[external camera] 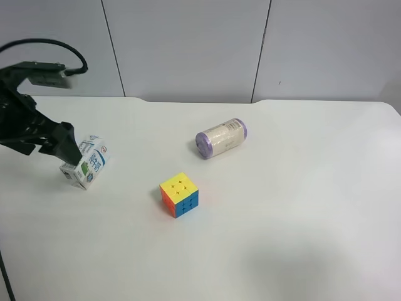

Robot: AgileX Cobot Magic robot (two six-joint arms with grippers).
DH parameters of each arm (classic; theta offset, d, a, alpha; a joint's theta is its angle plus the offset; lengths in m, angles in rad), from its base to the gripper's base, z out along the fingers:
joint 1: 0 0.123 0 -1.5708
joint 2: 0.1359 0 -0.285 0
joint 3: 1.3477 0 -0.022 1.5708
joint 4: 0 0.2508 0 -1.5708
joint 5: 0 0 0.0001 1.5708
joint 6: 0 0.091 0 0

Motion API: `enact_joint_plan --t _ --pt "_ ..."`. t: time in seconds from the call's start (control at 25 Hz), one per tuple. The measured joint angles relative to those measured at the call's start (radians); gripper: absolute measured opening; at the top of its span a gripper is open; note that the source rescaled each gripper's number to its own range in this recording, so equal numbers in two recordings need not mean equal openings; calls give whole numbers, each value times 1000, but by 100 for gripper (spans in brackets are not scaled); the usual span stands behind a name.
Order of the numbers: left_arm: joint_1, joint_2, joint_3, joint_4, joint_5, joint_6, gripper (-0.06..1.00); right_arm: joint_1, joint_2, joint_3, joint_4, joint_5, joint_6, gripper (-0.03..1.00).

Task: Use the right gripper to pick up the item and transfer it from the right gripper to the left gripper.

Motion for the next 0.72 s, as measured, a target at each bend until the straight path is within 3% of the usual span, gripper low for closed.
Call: enact_joint_plan --t 0.2,0.44,0.72 --pt "0 -219 0 0 116 -70 100 0 0 0 0 0 0 100" --pt "0 -483 2 0 155 -152 100 0 0 0 0 0 0 100" --pt "0 -819 154 4 217 -194 100 0 0 0 0 0 0 100"
